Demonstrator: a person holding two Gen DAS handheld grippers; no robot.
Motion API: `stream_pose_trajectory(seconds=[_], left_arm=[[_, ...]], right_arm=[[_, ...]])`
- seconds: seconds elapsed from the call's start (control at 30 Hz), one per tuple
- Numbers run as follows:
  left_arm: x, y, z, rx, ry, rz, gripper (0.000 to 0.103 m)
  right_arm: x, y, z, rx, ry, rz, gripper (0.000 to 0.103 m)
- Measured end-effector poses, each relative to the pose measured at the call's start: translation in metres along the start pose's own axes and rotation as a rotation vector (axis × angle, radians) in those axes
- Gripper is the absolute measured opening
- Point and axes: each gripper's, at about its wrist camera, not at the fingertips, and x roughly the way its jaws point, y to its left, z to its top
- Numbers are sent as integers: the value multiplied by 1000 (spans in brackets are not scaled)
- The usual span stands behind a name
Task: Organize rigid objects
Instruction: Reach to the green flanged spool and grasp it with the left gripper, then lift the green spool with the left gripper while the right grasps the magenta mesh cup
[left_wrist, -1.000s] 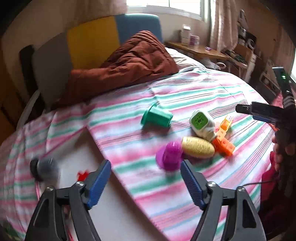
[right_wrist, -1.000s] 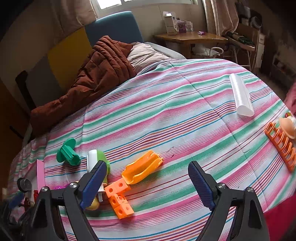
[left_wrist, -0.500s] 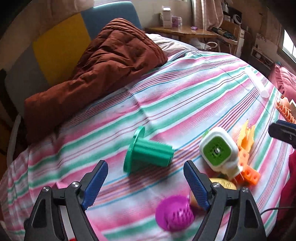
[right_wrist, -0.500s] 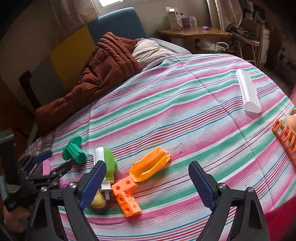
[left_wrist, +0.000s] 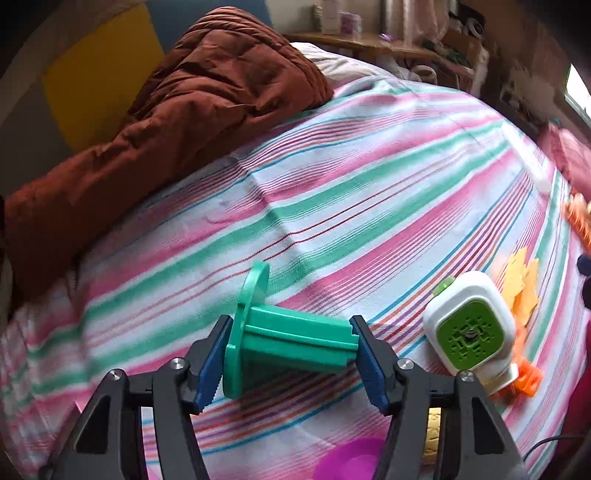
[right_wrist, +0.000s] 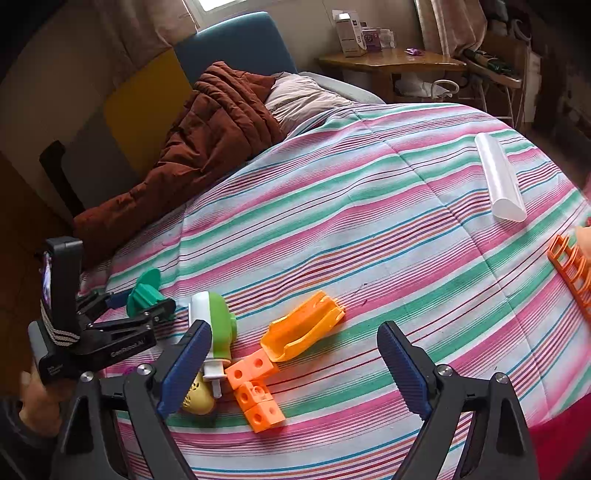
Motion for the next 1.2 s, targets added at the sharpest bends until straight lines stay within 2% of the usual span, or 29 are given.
stream_pose_trajectory(seconds=[0.07, 0.3, 0.5, 0.63, 0.83, 1.03, 1.2], left_arm=[[-13, 3, -7, -36, -36, -18, 63], [-82, 7, -48, -118, -158, 10, 63], [-144, -2, -111, -163, -251, 11, 63], [-159, -1, -146, -240, -256, -10, 63], [-170, 8, -191, -320, -253, 8, 63], [-180, 16, -226, -361, -250, 39, 63], [-186, 20, -242, -386, -253, 51, 63]], right_arm=[[0, -1, 0, 4, -3, -2, 92], [0, 0, 0, -5, -4, 0, 92], [1, 9, -4, -48, -1, 45, 92], [-1, 26, -9, -127, -15, 63, 92], [1, 52, -23, -266, -11, 84, 91], [5, 88, -47, -453, 3, 128, 83], [13, 99, -60, -523, 25, 102, 81]])
